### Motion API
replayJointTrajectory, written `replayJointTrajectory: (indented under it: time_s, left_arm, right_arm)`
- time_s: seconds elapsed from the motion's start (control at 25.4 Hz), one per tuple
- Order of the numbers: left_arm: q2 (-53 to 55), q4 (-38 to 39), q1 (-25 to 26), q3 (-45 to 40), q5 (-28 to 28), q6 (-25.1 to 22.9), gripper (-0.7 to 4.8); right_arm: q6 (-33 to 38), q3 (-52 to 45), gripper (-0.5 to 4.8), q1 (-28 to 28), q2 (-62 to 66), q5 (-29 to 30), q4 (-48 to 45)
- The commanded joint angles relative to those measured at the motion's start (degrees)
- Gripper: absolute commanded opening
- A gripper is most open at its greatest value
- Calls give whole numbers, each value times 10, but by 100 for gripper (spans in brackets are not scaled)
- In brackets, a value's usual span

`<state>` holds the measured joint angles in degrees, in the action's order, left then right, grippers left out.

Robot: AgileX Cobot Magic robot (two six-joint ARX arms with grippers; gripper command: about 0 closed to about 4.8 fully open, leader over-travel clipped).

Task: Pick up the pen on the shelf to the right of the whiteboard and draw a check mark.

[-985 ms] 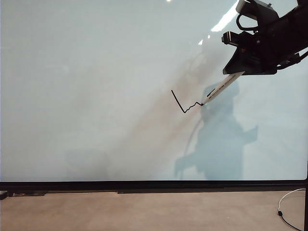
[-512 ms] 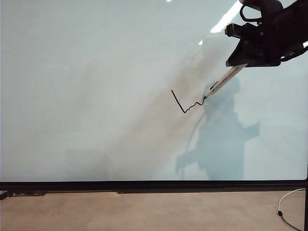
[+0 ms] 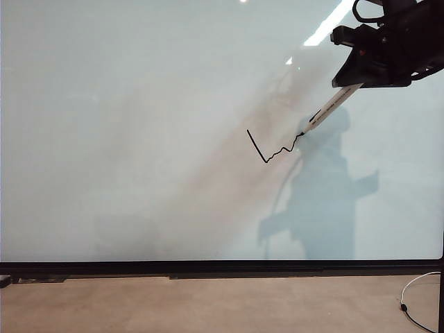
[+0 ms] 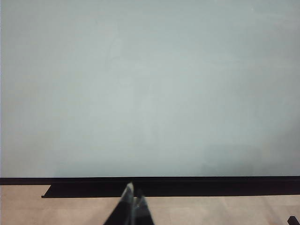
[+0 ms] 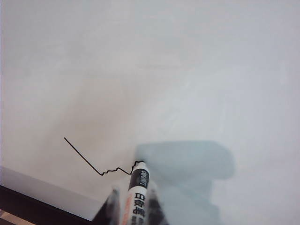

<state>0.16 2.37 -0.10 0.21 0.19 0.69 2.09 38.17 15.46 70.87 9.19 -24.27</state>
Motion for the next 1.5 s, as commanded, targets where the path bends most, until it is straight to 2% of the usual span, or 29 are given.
replayJointTrajectory:
  time_s: [0.04, 1.5]
  left_arm:
    - [0, -7, 0, 2, 0, -2, -5]
    - [0, -7, 0, 2, 0, -2, -4]
  right_arm:
    - [-6, 3, -7, -5, -10, -3, -3]
    - [-24, 3, -7, -44, -72, -3, 18]
